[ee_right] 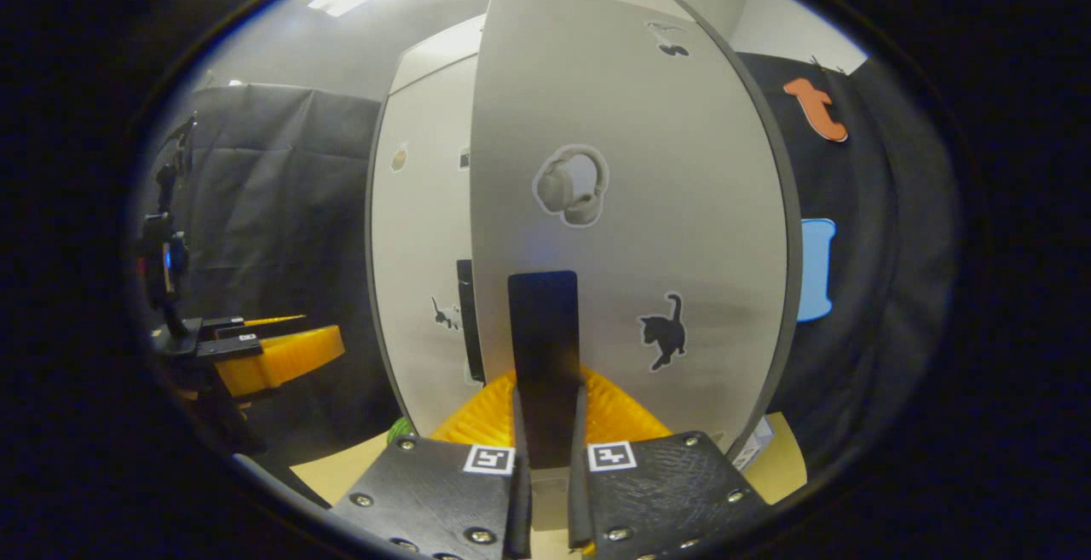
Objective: Open the right door of the double-door shoe cabinet with the right hand, and open the left door with the left hand.
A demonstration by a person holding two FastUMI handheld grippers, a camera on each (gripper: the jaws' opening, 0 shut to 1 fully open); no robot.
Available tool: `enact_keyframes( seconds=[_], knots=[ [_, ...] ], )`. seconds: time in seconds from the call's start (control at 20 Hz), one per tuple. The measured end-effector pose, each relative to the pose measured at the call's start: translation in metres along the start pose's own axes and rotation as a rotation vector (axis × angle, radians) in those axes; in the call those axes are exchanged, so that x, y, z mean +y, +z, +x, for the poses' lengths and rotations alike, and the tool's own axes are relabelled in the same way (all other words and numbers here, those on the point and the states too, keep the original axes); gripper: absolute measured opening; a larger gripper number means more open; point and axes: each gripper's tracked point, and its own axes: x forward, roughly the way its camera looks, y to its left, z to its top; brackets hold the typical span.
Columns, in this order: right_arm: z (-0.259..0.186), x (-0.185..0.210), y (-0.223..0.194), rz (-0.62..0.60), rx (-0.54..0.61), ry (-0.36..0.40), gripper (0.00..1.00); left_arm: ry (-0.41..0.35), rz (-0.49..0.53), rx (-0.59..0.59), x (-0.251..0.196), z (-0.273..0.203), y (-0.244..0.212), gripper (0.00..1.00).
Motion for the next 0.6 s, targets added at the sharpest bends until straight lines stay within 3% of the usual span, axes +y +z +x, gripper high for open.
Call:
enact_keyframes(
  seconds=[0.25, 0.6],
  knots=[
    [-0.012, -0.004, 0.0, 0.001, 0.007, 0.079, 0.17, -0.002, 0.004, 0.008, 0.0, 0.0, -0.003, 0.97],
    [-0.025, -0.011, 0.002, -0.005, 0.026, 0.134, 0.17, -0.01, 0.014, 0.02, 0.001, 0.0, -0.007, 0.96]
  ],
)
